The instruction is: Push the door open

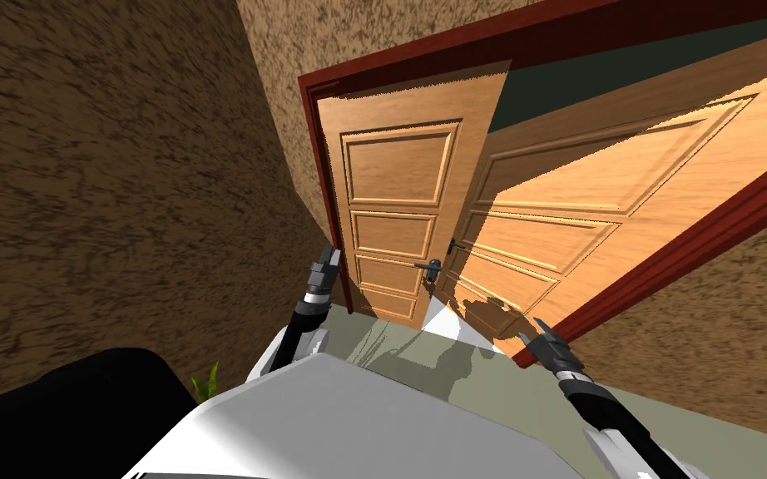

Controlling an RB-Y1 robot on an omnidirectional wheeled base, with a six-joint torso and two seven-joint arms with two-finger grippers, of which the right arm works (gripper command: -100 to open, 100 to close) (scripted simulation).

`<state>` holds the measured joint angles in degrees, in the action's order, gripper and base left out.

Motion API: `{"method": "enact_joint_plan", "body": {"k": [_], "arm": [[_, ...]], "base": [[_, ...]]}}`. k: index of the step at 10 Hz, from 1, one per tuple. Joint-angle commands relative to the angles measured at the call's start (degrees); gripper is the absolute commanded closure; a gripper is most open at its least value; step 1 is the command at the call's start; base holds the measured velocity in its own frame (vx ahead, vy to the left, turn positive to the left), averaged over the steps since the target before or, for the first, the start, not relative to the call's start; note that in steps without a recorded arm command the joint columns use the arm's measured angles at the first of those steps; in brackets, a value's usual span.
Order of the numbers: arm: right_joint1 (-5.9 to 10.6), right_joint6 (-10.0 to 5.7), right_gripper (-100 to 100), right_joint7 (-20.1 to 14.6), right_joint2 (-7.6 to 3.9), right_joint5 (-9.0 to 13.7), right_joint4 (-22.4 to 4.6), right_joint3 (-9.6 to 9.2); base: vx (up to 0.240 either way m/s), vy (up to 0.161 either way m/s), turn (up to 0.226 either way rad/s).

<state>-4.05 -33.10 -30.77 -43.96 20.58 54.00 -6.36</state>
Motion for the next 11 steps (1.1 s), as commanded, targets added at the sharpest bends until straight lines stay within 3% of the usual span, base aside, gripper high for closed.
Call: {"method": "enact_joint_plan", "body": {"k": [1, 5, 11], "arm": [[-0.52, 0.64, -100, -1.32, -1.27, 1.36, -0.74, 0.07], [-2.16, 2.76, -100, -3.25, -3.61, 4.28, -0.56, 0.71], [-5.66, 7.24, -100, -7.34, -8.52, 10.46, -0.19, 2.03]], "base": [[-0.23, -0.038, -0.063], [-0.186, -0.032, -0.045], [-0.136, -0.078, -0.094]]}}
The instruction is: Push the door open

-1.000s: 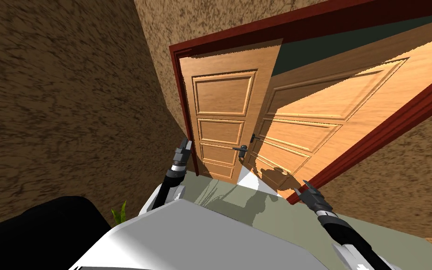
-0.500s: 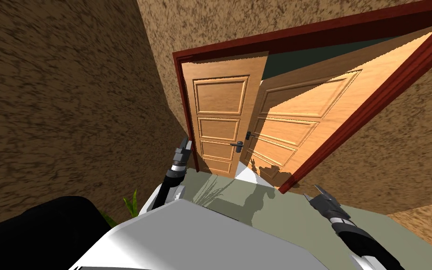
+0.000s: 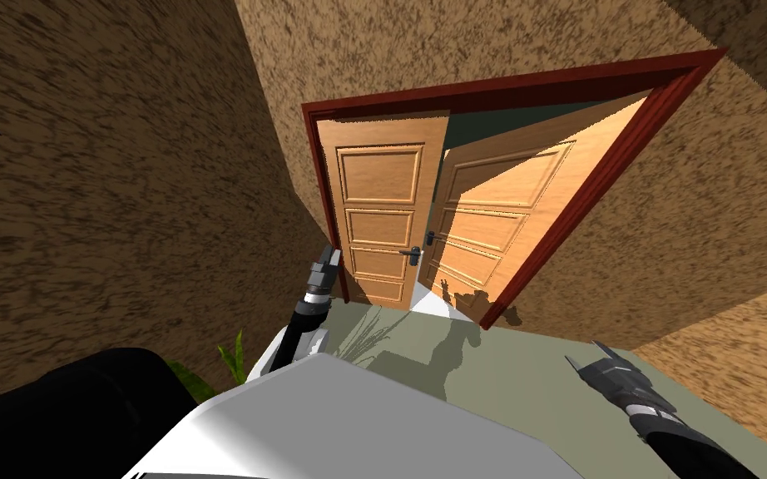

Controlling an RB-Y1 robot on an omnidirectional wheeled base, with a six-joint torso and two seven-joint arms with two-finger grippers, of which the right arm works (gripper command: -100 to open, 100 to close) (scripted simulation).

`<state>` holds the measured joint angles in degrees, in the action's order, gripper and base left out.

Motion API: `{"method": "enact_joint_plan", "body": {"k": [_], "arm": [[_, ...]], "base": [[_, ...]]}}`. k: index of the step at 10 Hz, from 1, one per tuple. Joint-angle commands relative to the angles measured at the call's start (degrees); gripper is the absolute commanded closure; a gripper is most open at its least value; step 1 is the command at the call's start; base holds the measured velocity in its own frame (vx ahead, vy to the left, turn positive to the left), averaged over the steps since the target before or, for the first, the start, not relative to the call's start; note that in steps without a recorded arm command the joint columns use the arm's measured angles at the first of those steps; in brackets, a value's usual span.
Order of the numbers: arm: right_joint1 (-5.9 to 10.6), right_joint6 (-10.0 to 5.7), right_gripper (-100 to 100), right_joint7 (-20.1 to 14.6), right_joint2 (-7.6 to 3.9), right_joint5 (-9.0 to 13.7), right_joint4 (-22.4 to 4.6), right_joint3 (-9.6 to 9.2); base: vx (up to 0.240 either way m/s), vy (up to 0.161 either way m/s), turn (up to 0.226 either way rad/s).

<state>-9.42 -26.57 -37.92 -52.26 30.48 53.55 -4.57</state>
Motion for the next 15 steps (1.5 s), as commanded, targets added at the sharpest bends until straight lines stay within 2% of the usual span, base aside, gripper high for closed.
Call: {"method": "enact_joint_plan", "body": {"k": [1, 5, 15], "arm": [[-1.0, 1.62, -100, -1.03, -1.23, 1.83, 0.33, 0.52], [-3.32, 4.57, -100, -3.74, -4.47, 5.91, 0.57, 1.38], [-9.34, 12.21, -100, -10.79, -12.82, 16.46, 1.19, 3.59]], "base": [[-0.084, -0.081, -0.092], [-0.1, -0.076, -0.103], [-0.01, -0.086, -0.119]]}}
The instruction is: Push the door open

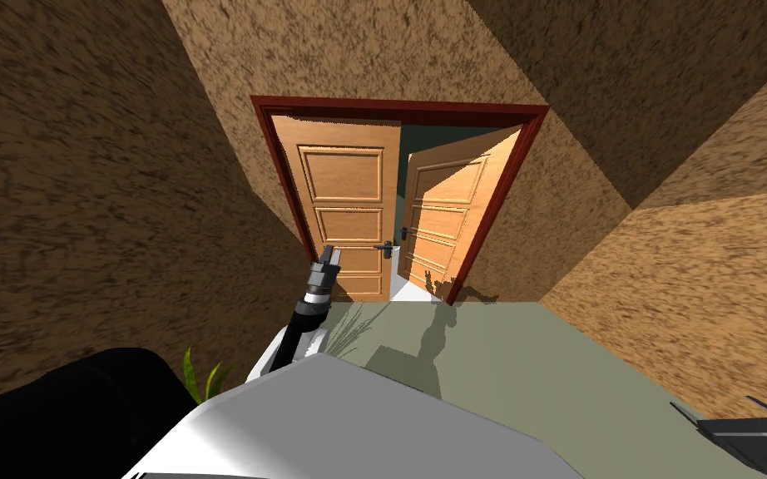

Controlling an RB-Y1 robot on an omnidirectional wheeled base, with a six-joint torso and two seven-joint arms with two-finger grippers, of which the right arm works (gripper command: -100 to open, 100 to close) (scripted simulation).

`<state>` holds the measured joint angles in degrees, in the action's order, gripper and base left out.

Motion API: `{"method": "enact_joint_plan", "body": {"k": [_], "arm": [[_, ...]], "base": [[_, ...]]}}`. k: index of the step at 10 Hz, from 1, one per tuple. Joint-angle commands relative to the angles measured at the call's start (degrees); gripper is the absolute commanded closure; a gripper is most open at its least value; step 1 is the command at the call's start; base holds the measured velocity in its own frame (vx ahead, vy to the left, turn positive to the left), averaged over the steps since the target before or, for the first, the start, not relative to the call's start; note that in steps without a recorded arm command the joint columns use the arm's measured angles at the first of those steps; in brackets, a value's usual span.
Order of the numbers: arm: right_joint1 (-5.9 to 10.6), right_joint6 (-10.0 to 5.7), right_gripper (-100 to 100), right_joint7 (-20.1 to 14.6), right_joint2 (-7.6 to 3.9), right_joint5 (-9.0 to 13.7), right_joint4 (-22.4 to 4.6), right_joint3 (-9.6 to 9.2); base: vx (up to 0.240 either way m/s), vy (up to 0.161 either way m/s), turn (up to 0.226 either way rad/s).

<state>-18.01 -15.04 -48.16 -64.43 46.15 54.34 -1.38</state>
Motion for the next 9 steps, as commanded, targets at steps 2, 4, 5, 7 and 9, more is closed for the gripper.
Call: {"method": "enact_joint_plan", "body": {"k": [2, 4, 5, 7, 9], "arm": [[-2.14, 2.42, -100, -2.16, -2.54, 3.19, 0.54, 0.89], [-3.2, 3.75, -100, -3.4, -3.99, 5.02, 0.64, 1.27], [-3.9, 4.64, -100, -4.22, -4.95, 6.25, 0.71, 1.52], [-5.32, 6.41, -100, -5.88, -6.88, 8.7, 0.86, 2.02], [-6.73, 8.19, -100, -7.53, -8.81, 11.15, 1.0, 2.52]], "base": [[0.033, -0.091, -0.134], [0.054, -0.072, -0.108], [0.055, -0.074, -0.153], [0.075, -0.083, -0.154], [0.075, -0.094, -0.14]]}}
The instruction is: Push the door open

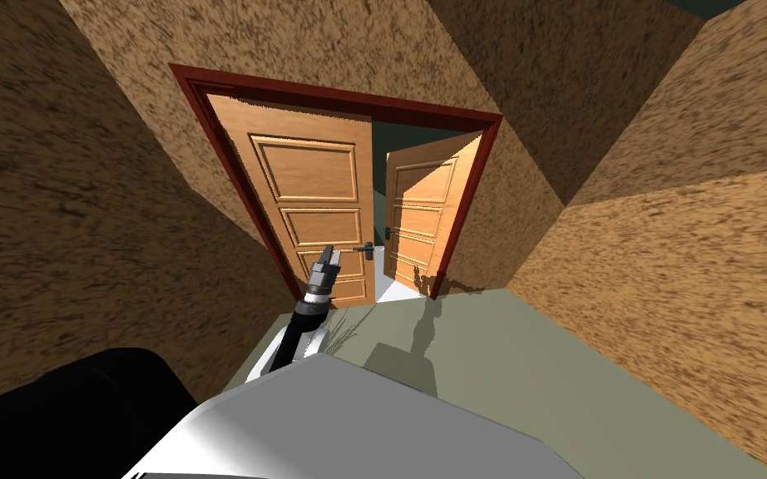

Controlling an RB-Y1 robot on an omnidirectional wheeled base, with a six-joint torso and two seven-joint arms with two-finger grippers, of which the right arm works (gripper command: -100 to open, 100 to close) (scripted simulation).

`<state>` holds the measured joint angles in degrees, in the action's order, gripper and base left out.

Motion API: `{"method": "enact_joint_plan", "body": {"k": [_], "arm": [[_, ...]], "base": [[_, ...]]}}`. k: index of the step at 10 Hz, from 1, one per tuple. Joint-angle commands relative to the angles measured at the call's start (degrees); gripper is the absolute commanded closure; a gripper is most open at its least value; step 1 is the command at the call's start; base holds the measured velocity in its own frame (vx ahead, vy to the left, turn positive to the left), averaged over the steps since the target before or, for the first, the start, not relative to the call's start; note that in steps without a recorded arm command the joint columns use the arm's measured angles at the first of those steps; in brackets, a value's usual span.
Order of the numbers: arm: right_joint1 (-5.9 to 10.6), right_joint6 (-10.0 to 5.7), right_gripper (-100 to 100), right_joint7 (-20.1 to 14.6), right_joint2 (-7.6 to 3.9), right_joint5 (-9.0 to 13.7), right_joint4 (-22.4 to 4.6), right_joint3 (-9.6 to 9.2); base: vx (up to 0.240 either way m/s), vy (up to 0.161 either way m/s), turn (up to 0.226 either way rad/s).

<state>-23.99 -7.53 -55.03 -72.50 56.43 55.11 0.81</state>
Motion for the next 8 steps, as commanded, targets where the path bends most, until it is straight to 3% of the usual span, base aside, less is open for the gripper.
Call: {"method": "enact_joint_plan", "body": {"k": [1, 8], "arm": [[-1.45, 1.57, -100, -1.48, -1.7, 2.1, 0.3, 0.57], [-5.98, 7.23, -100, -6.78, -7.82, 9.91, 0.75, 2.14]], "base": [[0.063, -0.079, -0.139], [0.084, -0.064, -0.144]]}}
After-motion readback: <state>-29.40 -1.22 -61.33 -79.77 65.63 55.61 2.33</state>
